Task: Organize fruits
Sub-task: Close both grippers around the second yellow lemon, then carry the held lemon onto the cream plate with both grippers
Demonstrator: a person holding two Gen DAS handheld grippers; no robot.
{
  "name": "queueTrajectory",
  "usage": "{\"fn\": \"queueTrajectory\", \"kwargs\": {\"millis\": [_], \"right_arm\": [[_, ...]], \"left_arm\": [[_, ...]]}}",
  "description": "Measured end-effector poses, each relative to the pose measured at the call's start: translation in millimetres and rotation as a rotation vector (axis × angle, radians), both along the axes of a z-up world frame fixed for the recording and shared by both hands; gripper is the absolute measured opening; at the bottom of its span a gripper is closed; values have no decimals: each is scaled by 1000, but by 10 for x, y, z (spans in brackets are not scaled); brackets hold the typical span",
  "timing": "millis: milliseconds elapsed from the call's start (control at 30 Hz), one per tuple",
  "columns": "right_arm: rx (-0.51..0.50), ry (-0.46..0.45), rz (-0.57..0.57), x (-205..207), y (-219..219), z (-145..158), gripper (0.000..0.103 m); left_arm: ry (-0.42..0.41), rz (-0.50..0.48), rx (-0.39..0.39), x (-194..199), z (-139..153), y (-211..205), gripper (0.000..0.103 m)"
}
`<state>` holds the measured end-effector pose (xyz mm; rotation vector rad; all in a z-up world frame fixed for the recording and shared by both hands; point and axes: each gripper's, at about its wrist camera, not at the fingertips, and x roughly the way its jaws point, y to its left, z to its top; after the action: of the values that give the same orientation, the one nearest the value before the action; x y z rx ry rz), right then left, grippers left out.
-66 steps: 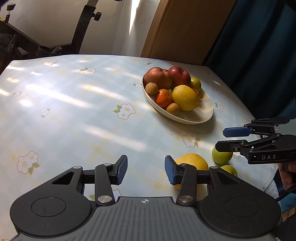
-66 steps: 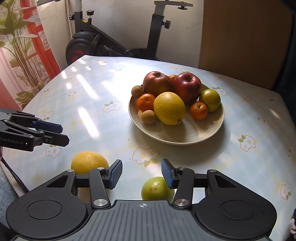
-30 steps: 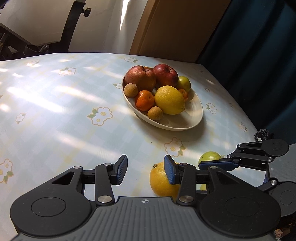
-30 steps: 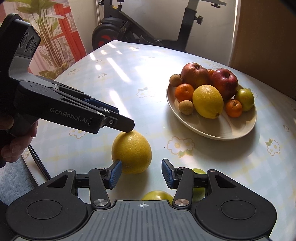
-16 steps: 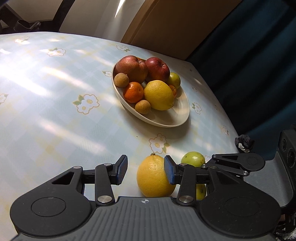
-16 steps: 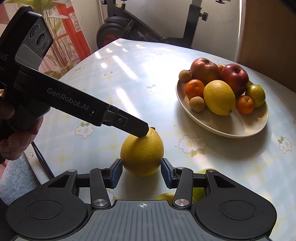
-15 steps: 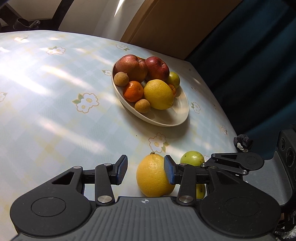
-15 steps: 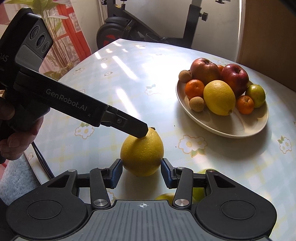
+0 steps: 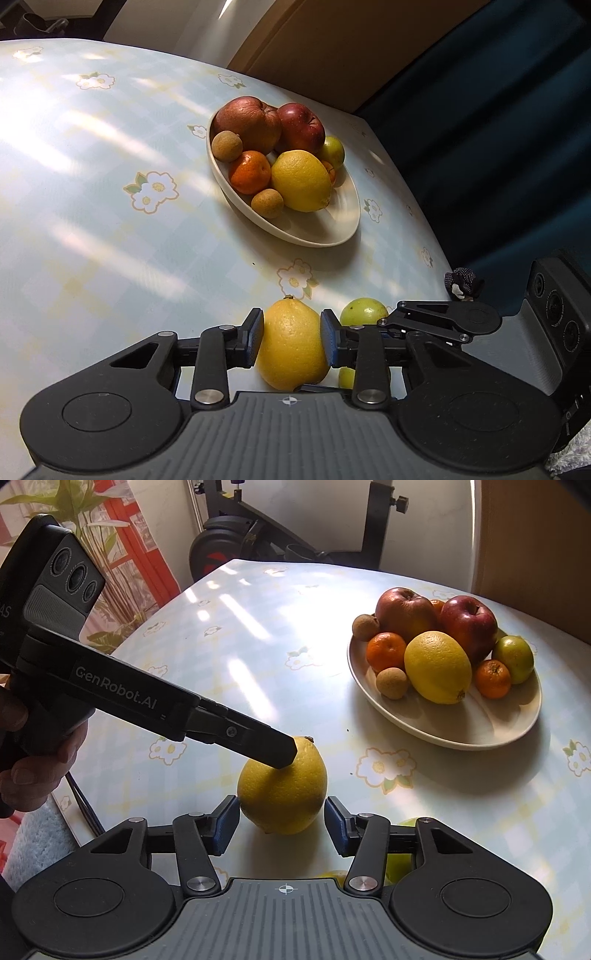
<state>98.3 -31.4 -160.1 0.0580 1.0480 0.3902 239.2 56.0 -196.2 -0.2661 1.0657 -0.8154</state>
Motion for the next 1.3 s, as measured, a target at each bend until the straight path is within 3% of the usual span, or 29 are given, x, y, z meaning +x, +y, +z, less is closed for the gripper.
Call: {"fn": "queueTrajectory", "kwargs": {"millis": [333, 733, 1300], "right_arm": [[32, 12, -7, 46, -38, -40, 48], [36, -115, -17, 52, -193, 110, 46], [13, -229, -114, 233, -1077, 325, 46]], "left_arm": [[16, 23, -12, 49, -18, 7, 34], [-16, 84, -14, 82, 143, -67, 33], [-133, 10, 47, 355, 622, -1043, 33]]}}
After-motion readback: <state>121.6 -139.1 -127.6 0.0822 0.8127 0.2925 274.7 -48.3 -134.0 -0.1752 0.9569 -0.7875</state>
